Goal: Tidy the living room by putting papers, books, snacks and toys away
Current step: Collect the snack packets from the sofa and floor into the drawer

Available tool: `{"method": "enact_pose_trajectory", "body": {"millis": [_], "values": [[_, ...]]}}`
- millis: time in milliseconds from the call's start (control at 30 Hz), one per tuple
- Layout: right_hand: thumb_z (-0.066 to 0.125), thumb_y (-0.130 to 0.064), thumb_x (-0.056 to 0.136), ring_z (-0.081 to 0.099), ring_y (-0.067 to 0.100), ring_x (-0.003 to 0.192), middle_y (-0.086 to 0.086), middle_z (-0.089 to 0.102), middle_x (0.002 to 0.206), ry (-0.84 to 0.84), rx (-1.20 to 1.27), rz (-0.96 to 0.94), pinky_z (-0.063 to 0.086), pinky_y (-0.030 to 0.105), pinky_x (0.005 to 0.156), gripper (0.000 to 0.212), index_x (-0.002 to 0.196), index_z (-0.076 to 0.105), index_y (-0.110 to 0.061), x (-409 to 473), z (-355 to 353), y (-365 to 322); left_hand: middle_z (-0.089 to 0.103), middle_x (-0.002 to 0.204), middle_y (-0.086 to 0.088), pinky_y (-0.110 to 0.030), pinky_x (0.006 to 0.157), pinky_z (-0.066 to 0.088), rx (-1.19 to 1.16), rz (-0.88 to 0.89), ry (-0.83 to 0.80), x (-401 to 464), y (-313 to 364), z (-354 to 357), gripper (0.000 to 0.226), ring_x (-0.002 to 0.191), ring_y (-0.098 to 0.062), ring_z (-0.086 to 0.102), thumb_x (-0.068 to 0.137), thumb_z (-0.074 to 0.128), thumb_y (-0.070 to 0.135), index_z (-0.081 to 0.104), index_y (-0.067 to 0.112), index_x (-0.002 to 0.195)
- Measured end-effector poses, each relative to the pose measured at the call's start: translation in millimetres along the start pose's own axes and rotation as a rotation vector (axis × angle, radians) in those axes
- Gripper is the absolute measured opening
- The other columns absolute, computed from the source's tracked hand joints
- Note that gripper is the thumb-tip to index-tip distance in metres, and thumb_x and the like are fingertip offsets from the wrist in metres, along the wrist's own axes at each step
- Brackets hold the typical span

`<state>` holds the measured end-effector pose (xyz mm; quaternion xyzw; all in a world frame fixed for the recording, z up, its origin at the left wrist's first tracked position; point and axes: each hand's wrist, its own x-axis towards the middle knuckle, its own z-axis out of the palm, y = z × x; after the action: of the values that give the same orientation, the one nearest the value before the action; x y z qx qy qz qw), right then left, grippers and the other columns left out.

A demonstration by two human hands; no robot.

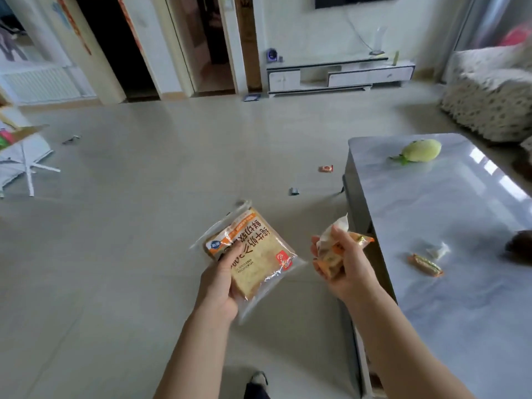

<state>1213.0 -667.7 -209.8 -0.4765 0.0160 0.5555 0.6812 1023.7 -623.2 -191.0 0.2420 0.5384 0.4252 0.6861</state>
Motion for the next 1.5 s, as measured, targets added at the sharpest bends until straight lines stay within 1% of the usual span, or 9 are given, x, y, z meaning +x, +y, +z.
{"method": "enact_pose_trajectory", "body": {"millis": [233,333,467,667,833,1067,1167,1400,1500], "values": [[0.066,-0.025,0.085,0.065,0.022,0.075,0.013,0.071,0.091,0.21,0.086,-0.121,0.046,0.032,0.066,0.016,0.094,0.064,-0.012,117.4,16.2,-31.5,0.076,0.091,-0.011,-0.035,0.074,0.056,0.293,-0.121,-0.193,153.5,28.2,93.8,0.023,0.083,-0.026,0.073,0.077,0.077,0.017,0.072,0.01,0.098],[0.065,-0.013,0.082,0.067,0.023,0.08,0.014,0.072,0.096,0.337,0.169,-0.163,0.052,0.039,0.078,0.027,0.109,0.061,-0.008,147.4,-0.1,-40.9,0.076,0.091,-0.012,-0.038,0.075,0.057,0.409,-0.19,-0.295,196.1,14.0,137.2,0.022,0.084,-0.029,0.073,0.076,0.078,0.018,0.072,0.011,0.096],[0.062,-0.007,0.082,0.066,0.029,0.091,0.015,0.071,0.099,0.485,0.246,-0.187,0.05,0.05,0.093,0.023,0.104,0.059,-0.013,178.3,-31.3,-50.6,0.077,0.084,-0.01,-0.041,0.078,0.058,0.542,-0.267,-0.4,234.0,-18.5,192.4,0.023,0.077,-0.027,0.074,0.074,0.08,0.018,0.071,0.01,0.093],[0.064,-0.008,0.083,0.065,0.035,0.092,0.018,0.068,0.105,0.664,0.301,-0.152,0.053,0.053,0.084,0.024,0.107,0.059,-0.012,239.1,-79.2,-63.3,0.077,0.086,-0.011,-0.036,0.069,0.057,0.754,-0.408,-0.533,294.0,-83.4,268.4,0.022,0.078,-0.028,0.074,0.079,0.077,0.019,0.071,0.011,0.099],[0.067,-0.005,0.083,0.068,0.036,0.082,0.019,0.068,0.092,0.788,0.253,-0.09,0.056,0.051,0.076,0.019,0.1,0.06,-0.009,291.3,-116.8,-65.4,0.077,0.083,-0.01,-0.043,0.077,0.059,0.948,-0.498,-0.557,336.9,-141.9,316.6,0.023,0.078,-0.03,0.074,0.08,0.077,0.021,0.07,0.011,0.099],[0.068,-0.003,0.083,0.07,0.029,0.082,0.014,0.071,0.087,0.901,0.099,-0.013,0.057,0.041,0.068,0.012,0.092,0.065,-0.01,358.2,-163.8,-43.6,0.075,0.089,-0.009,-0.031,0.054,0.056,1.117,-0.519,-0.509,397.9,-221.7,348.2,0.024,0.072,-0.025,0.074,0.083,0.074,0.017,0.065,0.011,0.104],[0.069,-0.007,0.082,0.072,0.024,0.08,0.009,0.073,0.083,0.914,-0.075,0.078,0.059,0.044,0.075,0.008,0.088,0.068,-0.012,389.9,-190.0,-16.9,0.073,0.088,-0.007,-0.025,0.045,0.051,1.163,-0.488,-0.419,429.3,-258.0,348.6,0.031,0.064,-0.021,0.072,0.083,0.074,0.015,0.06,0.012,0.111],[0.068,-0.028,0.078,0.068,0.021,0.072,0.003,0.07,0.077,0.996,-0.351,0.342,0.058,0.045,0.074,0.012,0.085,0.061,-0.02,444.3,-239.3,37.2,0.068,0.104,-0.011,-0.027,0.051,0.052,1.336,-0.456,-0.375,486.9,-334.8,348.5,0.04,0.077,-0.025,0.069,0.084,0.073,0.017,0.051,0.014,0.117],[0.068,-0.037,0.077,0.066,0.022,0.072,0.004,0.066,0.08,1.035,-0.407,0.413,0.058,0.046,0.072,0.024,0.086,0.052,-0.021,452.7,-248.2,41.7,0.061,0.116,-0.012,-0.037,0.072,0.056,1.404,-0.46,-0.409,497.1,-353.4,349.6,0.052,0.097,-0.029,0.064,0.084,0.071,0.021,0.043,0.013,0.127]]}}
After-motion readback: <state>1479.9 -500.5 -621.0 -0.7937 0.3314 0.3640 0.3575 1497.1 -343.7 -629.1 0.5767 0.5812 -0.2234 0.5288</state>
